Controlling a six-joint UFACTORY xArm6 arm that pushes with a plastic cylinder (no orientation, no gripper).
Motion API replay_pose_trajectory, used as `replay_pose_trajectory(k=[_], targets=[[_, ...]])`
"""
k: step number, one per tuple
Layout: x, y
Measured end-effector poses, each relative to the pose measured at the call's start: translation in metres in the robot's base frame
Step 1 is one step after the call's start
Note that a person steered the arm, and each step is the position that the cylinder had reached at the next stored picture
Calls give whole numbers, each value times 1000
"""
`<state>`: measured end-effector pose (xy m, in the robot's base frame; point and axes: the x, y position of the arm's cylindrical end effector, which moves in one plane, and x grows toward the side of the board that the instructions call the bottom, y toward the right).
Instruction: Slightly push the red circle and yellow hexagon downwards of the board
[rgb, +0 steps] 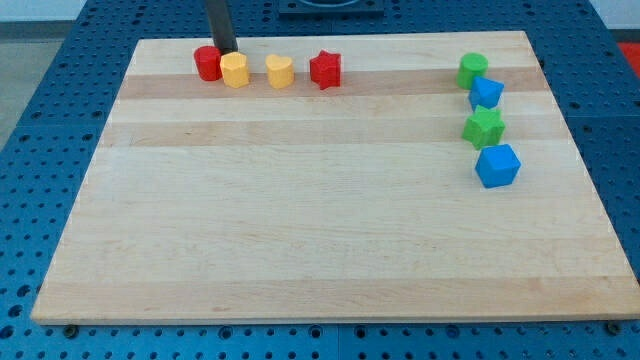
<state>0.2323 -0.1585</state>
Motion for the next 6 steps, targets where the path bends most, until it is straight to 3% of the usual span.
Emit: replay_pose_trajectory(k=[1,2,3,4,5,6], targets=[[22,-11],[13,-18],[-21,-41],[-23,-113],[21,-146],[80,-112]])
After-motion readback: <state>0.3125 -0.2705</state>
